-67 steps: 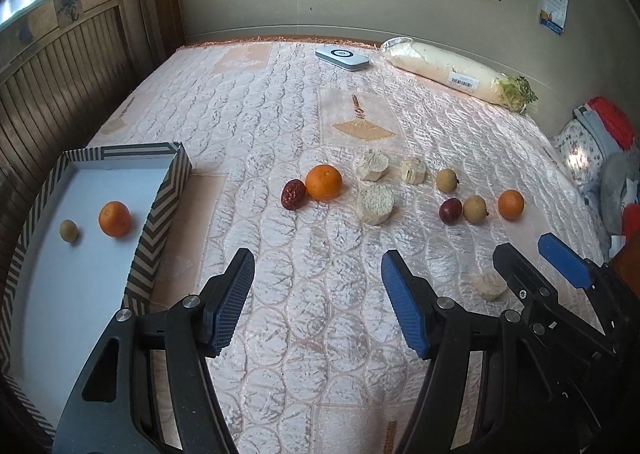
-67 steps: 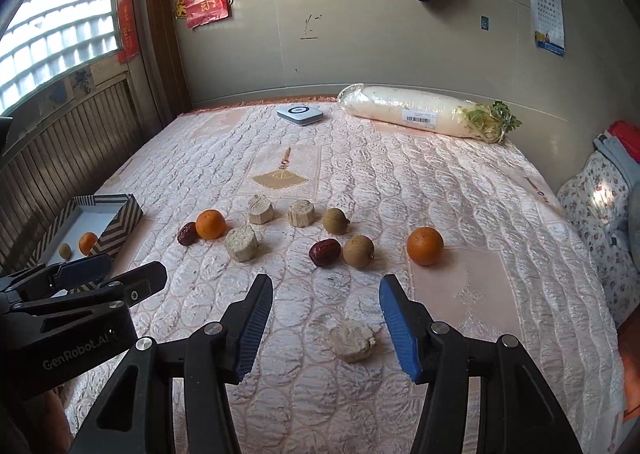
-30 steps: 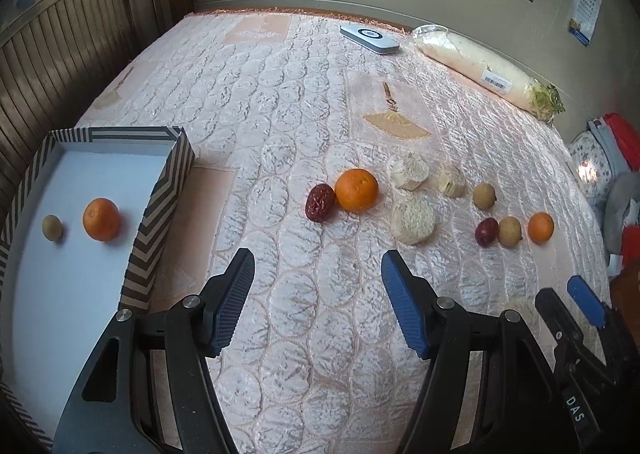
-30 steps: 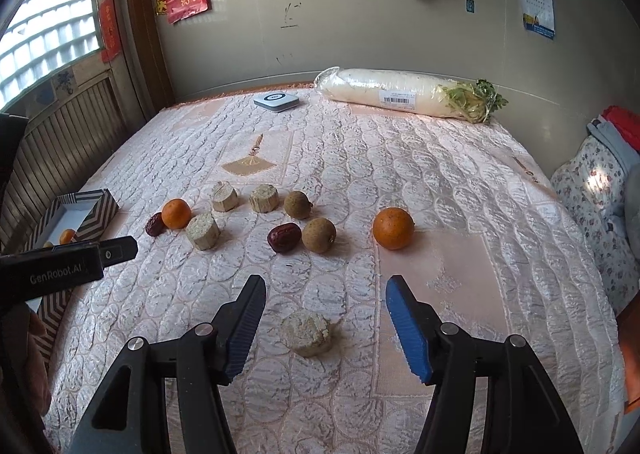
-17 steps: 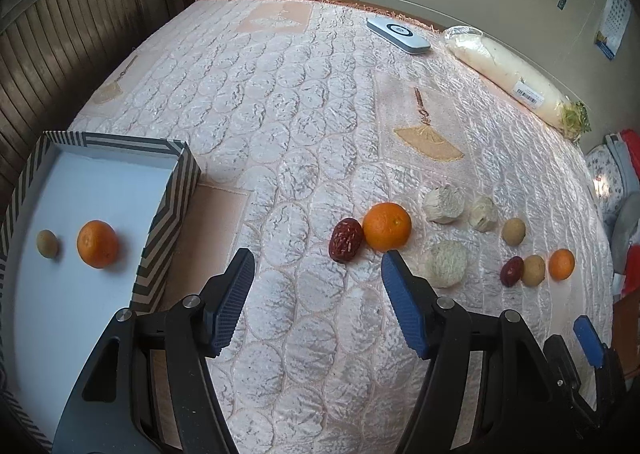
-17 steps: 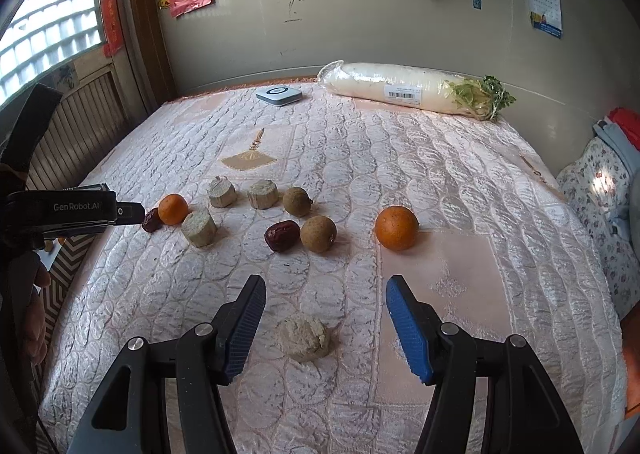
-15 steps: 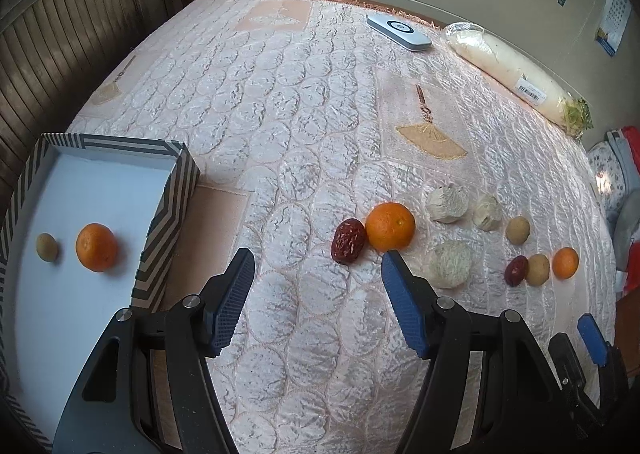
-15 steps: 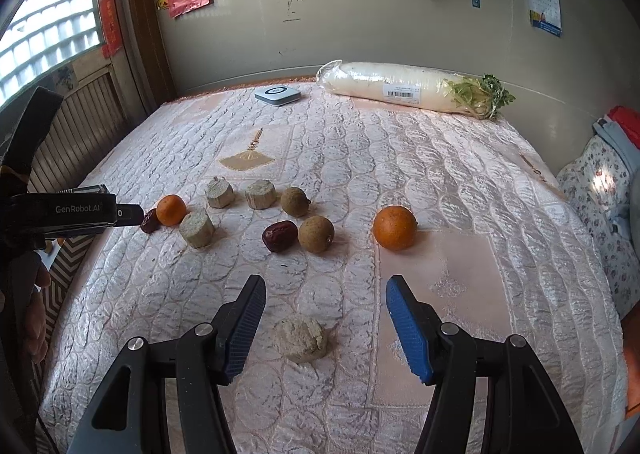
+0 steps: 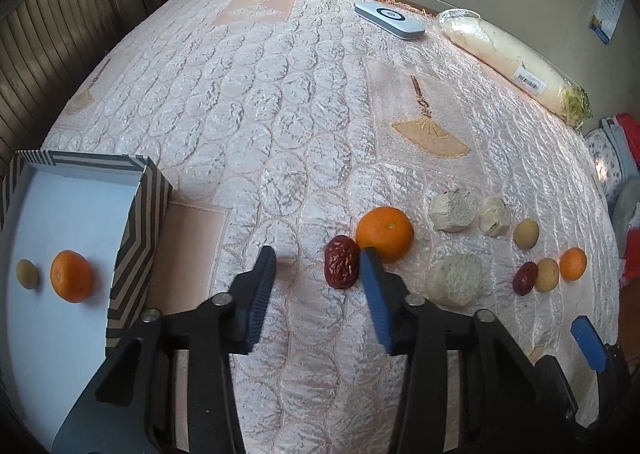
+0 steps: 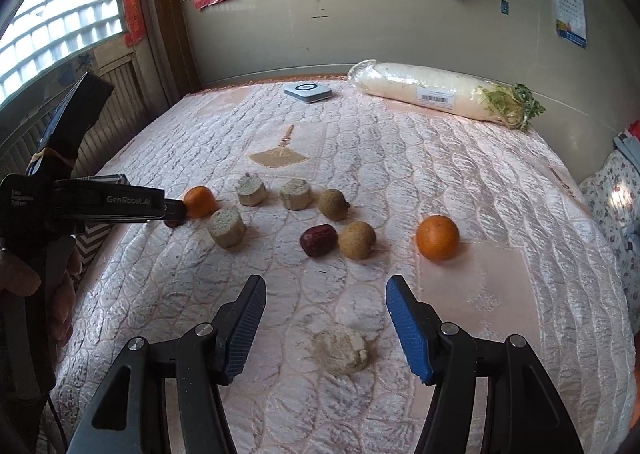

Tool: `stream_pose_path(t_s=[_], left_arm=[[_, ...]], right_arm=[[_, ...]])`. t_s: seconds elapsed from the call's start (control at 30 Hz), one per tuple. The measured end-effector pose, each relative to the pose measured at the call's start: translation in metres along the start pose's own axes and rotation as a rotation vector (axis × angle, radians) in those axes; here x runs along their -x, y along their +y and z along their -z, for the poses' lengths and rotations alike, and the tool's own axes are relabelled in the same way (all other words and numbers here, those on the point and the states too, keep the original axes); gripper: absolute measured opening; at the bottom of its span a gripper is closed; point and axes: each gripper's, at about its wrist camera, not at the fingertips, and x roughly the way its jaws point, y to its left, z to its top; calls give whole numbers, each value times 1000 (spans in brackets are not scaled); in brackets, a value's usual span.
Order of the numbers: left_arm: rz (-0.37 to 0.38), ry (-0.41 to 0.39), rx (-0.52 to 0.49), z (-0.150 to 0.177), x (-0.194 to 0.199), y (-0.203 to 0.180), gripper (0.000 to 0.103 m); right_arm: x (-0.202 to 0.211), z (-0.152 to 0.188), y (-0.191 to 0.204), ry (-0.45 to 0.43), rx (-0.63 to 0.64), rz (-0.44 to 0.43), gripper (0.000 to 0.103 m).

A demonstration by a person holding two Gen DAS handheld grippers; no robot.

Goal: Organize fruits
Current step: 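Grasp the red date with the left gripper while the right gripper grasps the white pastry cake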

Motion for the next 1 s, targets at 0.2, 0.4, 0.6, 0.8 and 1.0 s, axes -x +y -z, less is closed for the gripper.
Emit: stream_pose_path(t_s=[0.2,0.4,0.6,0.8,1.0], left_arm=[[27,27,2,2,-5,0,18],[32,17,11,-1,-2,4,18],[39,8,30,-1,6,11,18],[37,-30,19,5,27,11,18],[67,-27,35,11,37,17,18]], right_arm=[[-14,-12,32,3,82,-61,60],[-33,-23,45,13,98,-66,60],[-50,-34,55,12,138,-64,61],[-68,-41,59,33,154,-76,61],[-80,-39,62,69,143,-120,30]])
